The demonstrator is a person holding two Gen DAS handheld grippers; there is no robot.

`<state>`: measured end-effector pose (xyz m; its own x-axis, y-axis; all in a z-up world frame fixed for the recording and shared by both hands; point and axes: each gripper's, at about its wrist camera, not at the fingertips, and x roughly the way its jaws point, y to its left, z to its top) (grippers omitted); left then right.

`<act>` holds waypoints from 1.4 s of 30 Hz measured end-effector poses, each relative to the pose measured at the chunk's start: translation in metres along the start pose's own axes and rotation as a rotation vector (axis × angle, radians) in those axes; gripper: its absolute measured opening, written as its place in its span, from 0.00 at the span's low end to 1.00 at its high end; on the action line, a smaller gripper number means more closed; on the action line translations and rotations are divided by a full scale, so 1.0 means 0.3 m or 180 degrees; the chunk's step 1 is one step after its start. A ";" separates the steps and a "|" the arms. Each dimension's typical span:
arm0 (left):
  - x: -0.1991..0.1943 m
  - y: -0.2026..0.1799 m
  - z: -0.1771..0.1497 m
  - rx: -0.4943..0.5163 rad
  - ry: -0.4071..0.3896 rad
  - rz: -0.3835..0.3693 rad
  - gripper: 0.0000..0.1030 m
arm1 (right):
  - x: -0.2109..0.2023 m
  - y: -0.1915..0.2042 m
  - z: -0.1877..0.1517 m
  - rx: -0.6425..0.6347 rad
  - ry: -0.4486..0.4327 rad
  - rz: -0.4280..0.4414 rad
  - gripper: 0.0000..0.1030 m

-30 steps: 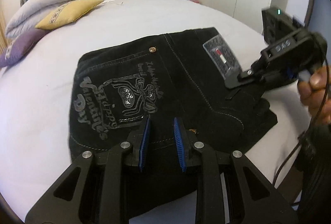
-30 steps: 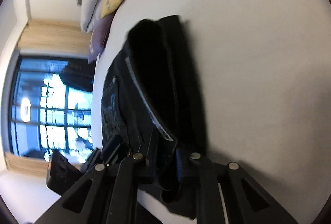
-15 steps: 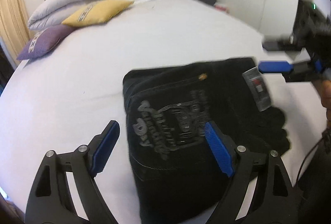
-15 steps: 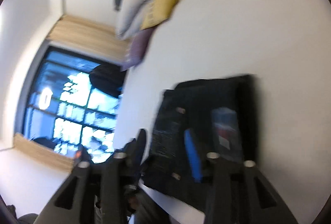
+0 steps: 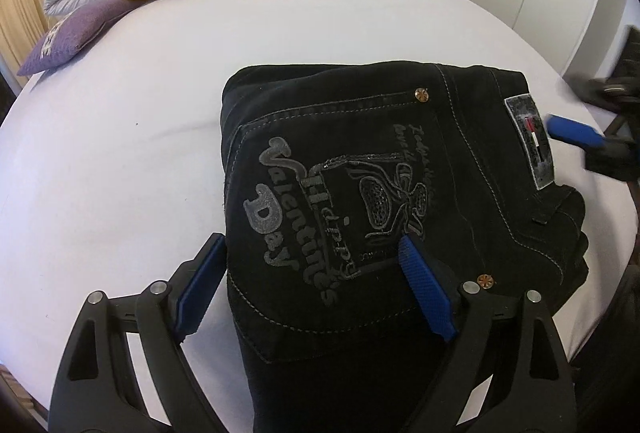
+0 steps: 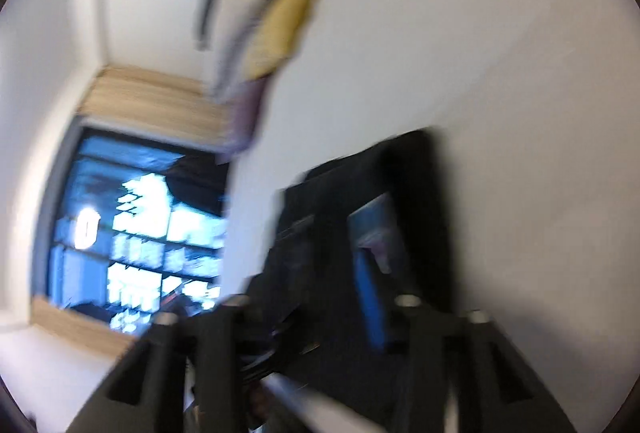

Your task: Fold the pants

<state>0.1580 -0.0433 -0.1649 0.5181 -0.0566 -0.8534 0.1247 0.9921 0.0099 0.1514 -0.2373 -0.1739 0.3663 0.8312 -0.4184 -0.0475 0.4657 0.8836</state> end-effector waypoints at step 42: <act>0.075 0.175 0.073 -0.0634 0.0470 -0.0999 0.41 | 0.028 0.022 -0.080 -0.0733 0.0309 -0.1341 0.22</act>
<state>0.1948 0.0051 -0.1722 0.3520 -0.3583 -0.8647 0.0836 0.9322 -0.3522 0.1320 -0.2199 -0.1765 0.3101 0.5753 -0.7569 -0.1220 0.8136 0.5684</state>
